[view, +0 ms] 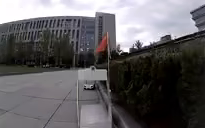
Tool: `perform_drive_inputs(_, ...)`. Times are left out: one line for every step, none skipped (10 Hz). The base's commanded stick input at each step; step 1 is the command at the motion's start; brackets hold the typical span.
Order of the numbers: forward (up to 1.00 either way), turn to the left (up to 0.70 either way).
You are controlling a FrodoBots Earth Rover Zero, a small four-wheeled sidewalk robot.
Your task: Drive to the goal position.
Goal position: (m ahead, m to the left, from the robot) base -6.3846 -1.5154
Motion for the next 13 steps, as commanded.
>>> perform_drive_inputs(0.00, 0.00)
perform_drive_inputs(0.00, 0.00)
perform_drive_inputs(0.00, 0.00)
perform_drive_inputs(0.00, 0.00)
perform_drive_inputs(-0.70, 0.00)
perform_drive_inputs(-0.70, 0.00)
perform_drive_inputs(-0.70, 0.00)
perform_drive_inputs(-0.70, 0.00)
perform_drive_inputs(-0.70, 0.00)
perform_drive_inputs(-0.70, 0.00)
perform_drive_inputs(-0.70, 0.00)
perform_drive_inputs(-0.70, 0.00)
perform_drive_inputs(-0.70, 0.00)
